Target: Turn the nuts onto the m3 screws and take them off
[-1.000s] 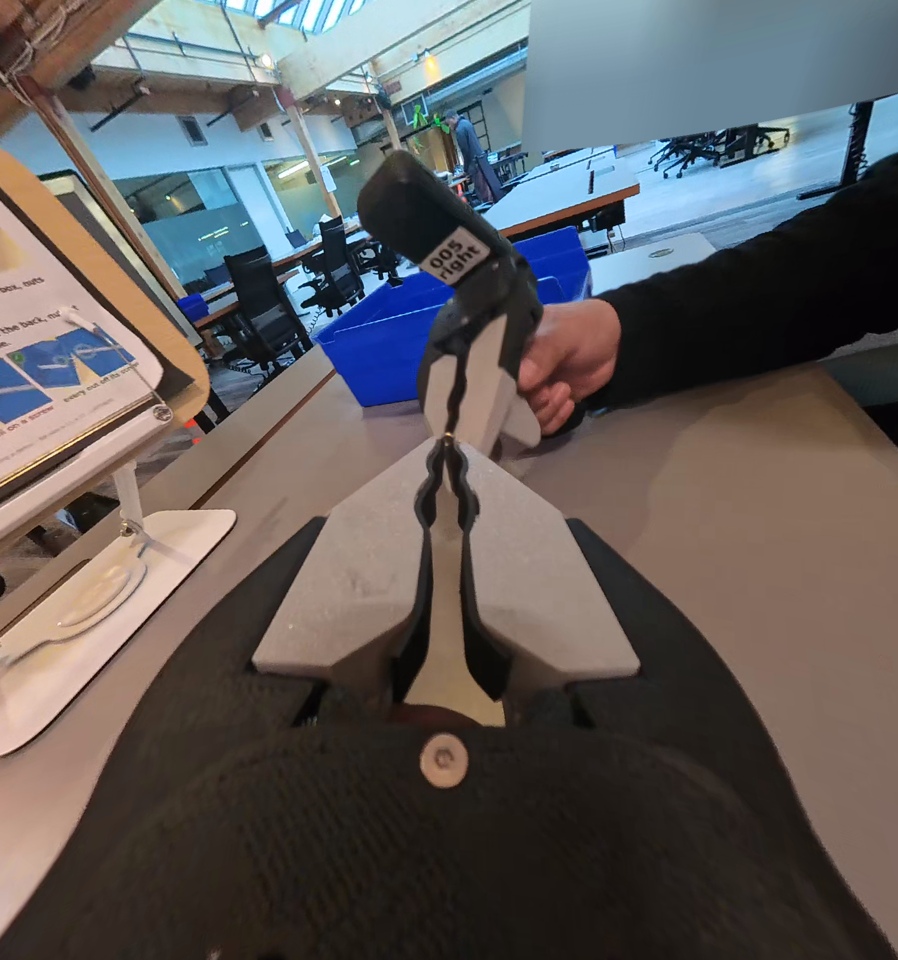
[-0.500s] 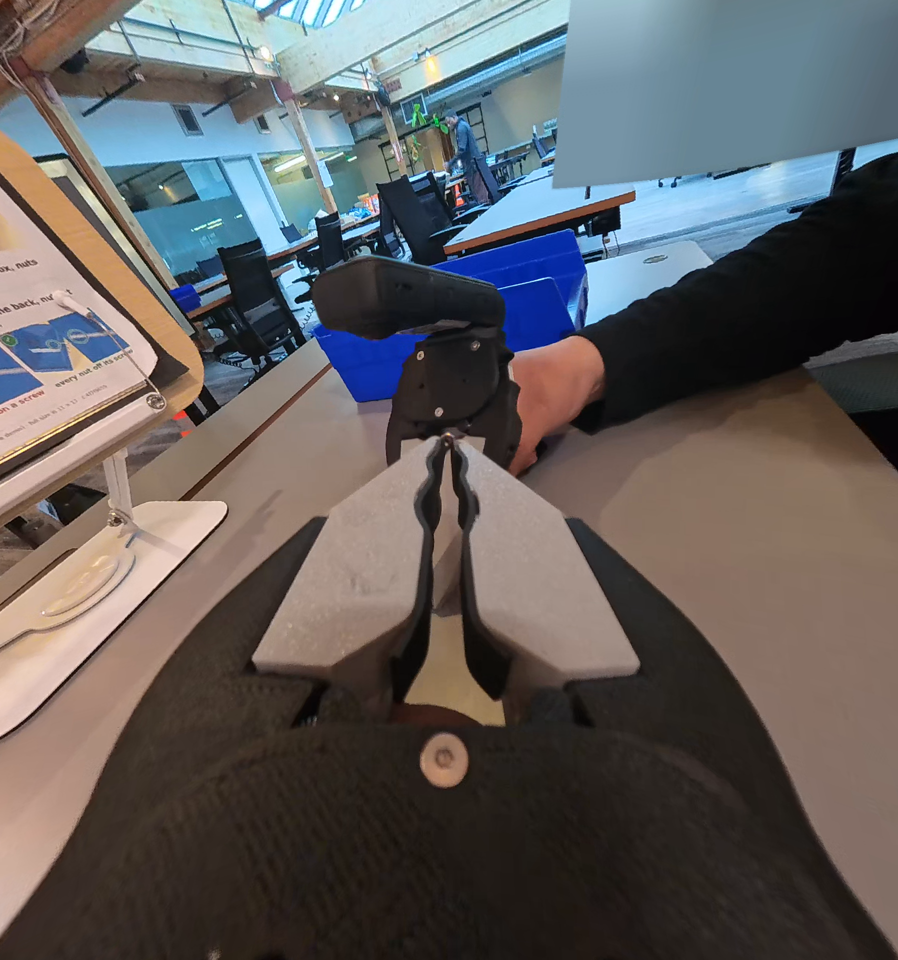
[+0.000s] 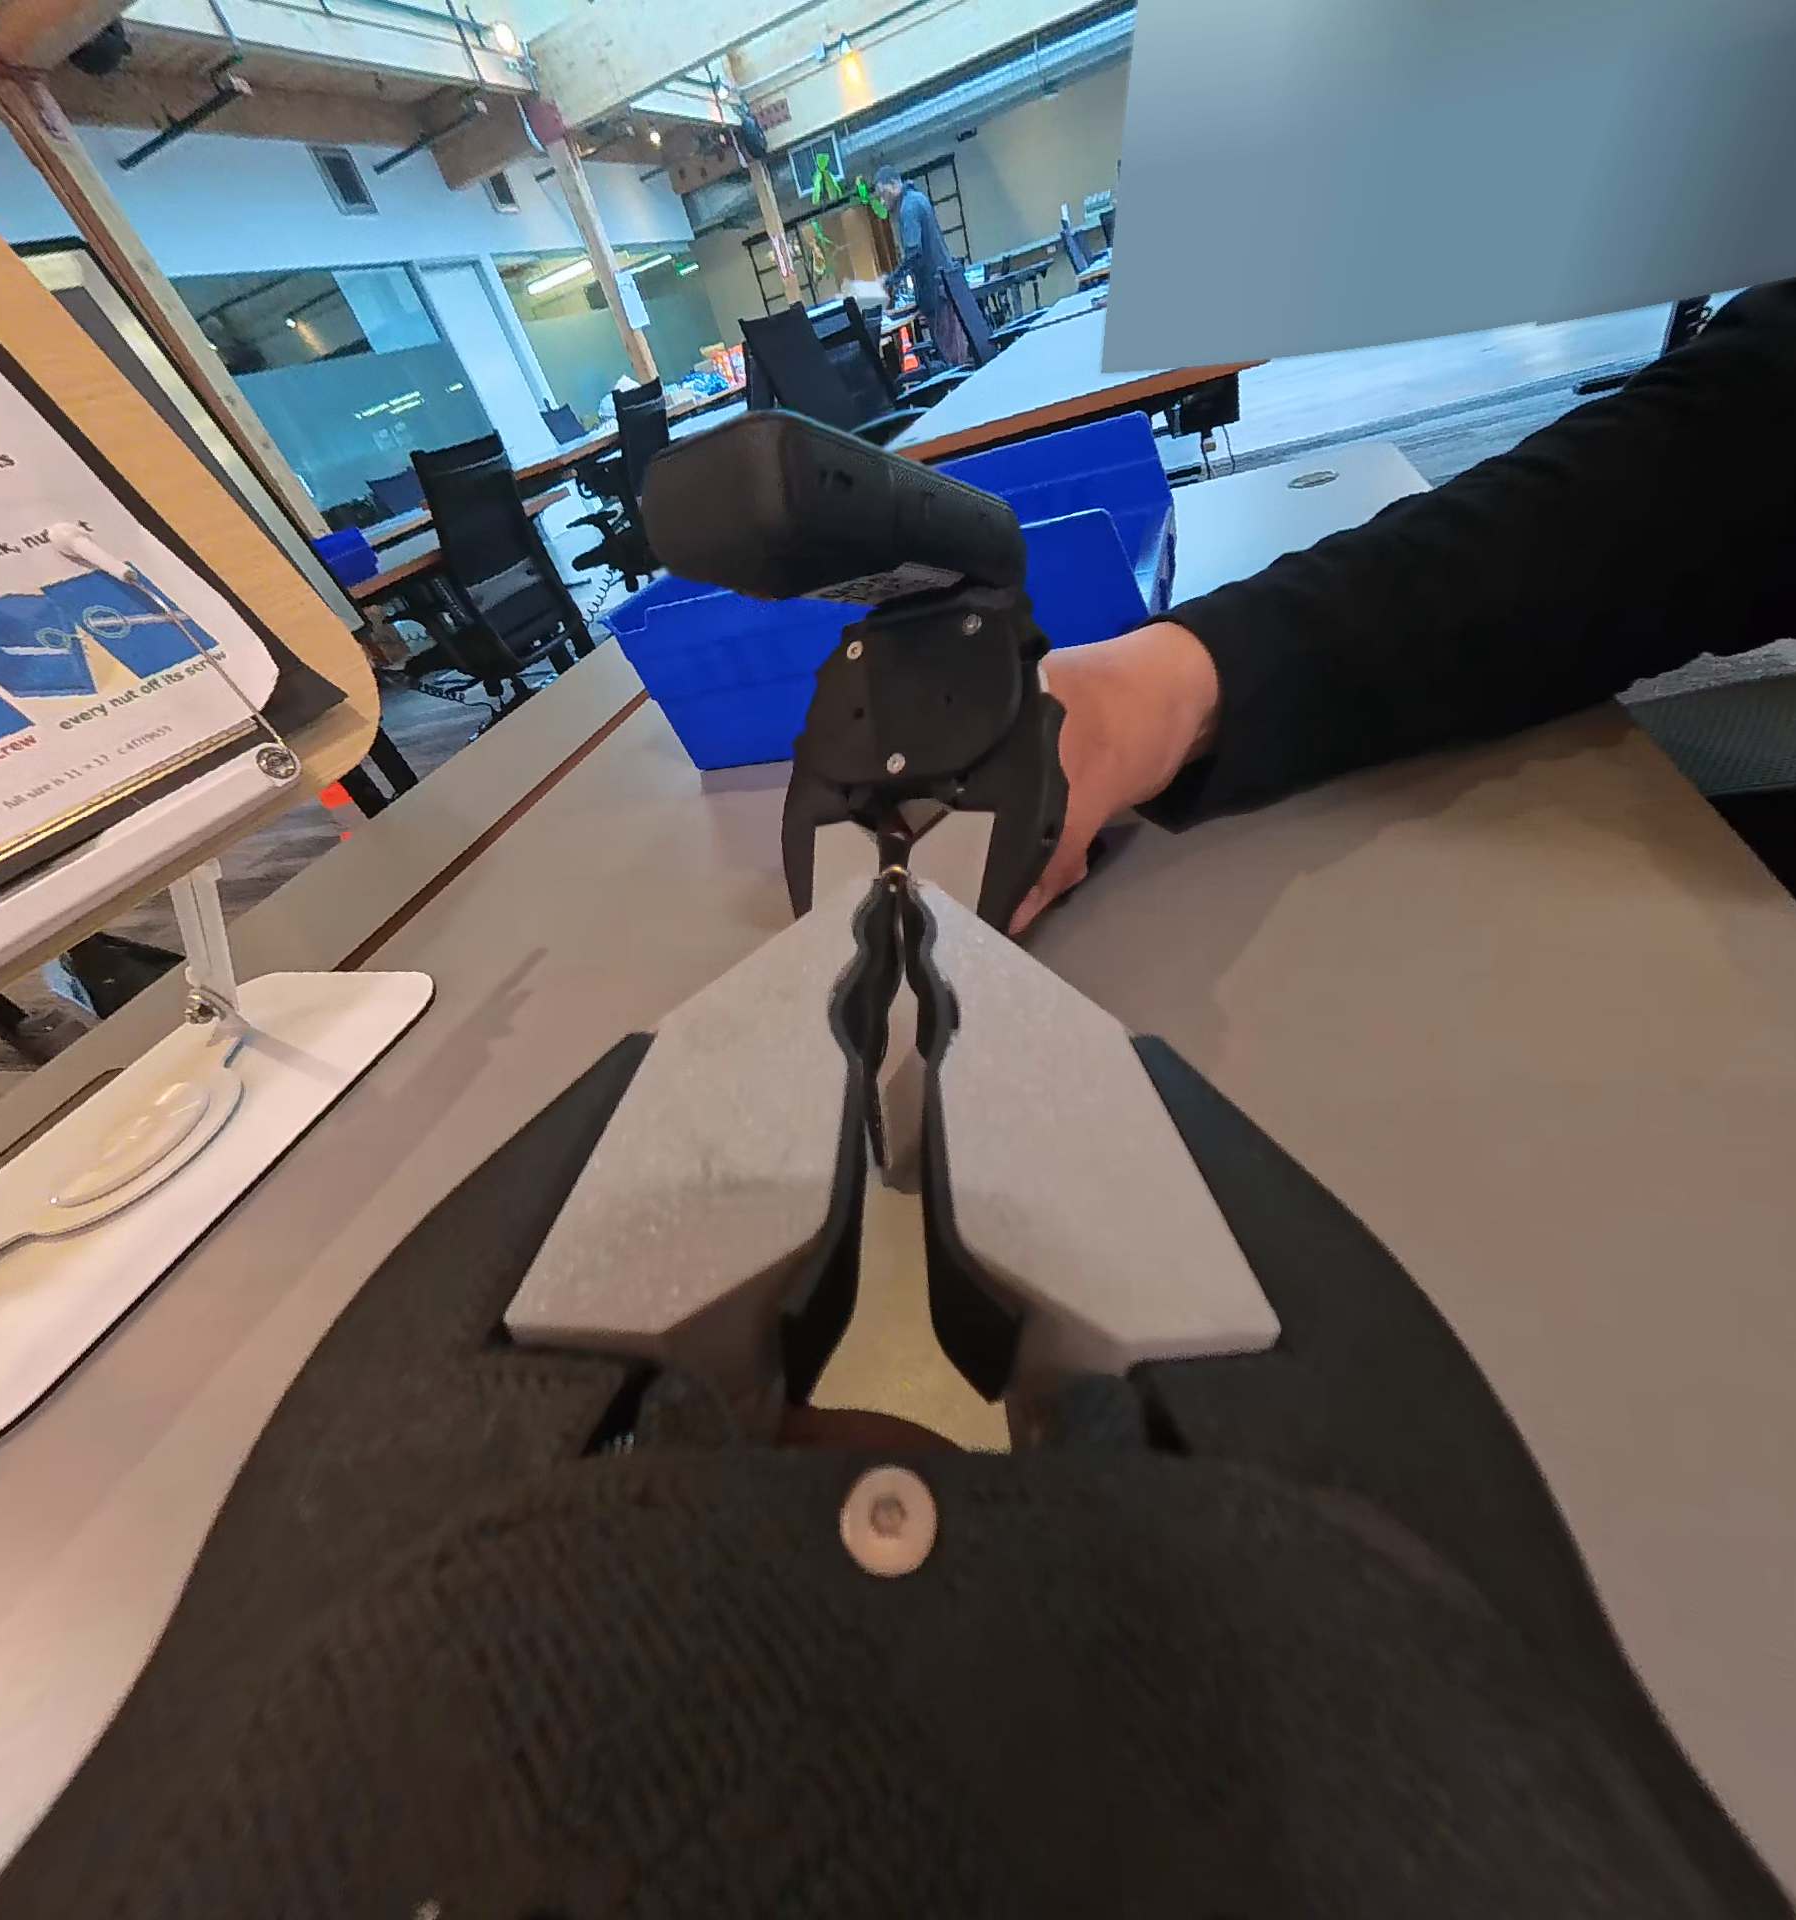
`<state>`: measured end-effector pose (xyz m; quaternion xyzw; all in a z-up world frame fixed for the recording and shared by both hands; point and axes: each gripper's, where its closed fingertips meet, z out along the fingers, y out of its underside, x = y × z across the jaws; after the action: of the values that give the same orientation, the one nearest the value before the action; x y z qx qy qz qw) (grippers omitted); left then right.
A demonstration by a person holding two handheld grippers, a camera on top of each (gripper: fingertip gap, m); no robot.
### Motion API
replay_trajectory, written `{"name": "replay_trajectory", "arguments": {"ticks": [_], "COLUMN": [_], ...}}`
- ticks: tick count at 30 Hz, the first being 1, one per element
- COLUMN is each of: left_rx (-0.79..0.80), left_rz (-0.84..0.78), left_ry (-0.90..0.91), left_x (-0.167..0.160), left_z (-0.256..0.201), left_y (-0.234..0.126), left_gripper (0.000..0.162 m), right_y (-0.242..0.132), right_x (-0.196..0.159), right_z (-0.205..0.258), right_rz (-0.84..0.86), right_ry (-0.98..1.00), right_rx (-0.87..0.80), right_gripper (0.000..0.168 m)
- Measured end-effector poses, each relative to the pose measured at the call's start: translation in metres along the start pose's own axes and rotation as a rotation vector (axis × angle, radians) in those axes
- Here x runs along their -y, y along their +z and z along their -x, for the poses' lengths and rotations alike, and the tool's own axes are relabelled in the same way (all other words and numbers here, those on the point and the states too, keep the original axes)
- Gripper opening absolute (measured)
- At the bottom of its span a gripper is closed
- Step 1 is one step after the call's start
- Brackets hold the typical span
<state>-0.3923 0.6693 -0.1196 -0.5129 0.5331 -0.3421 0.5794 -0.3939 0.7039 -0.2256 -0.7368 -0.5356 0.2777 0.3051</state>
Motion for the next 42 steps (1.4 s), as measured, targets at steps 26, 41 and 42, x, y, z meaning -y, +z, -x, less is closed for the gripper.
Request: {"name": "replay_trajectory", "arguments": {"ticks": [26,41,42], "left_rx": [0.023,0.027,0.026], "left_rz": [-0.134,-0.151,-0.150], "left_ry": [0.047,0.020,0.020], "left_x": [0.019,0.022,0.022], "left_z": [-0.006,-0.005,-0.006], "left_y": [0.003,0.004,0.004], "left_gripper": [0.000,0.000,0.000], "right_y": [-0.092,-0.091,-0.091], "right_x": [0.082,0.084,0.084], "right_z": [0.052,0.049,0.049], "right_rz": [-0.622,-0.644,-0.645], "right_ry": [0.412,0.400,0.400], "right_rx": [0.720,0.690,0.690], "right_gripper": [0.000,0.003,0.003]}}
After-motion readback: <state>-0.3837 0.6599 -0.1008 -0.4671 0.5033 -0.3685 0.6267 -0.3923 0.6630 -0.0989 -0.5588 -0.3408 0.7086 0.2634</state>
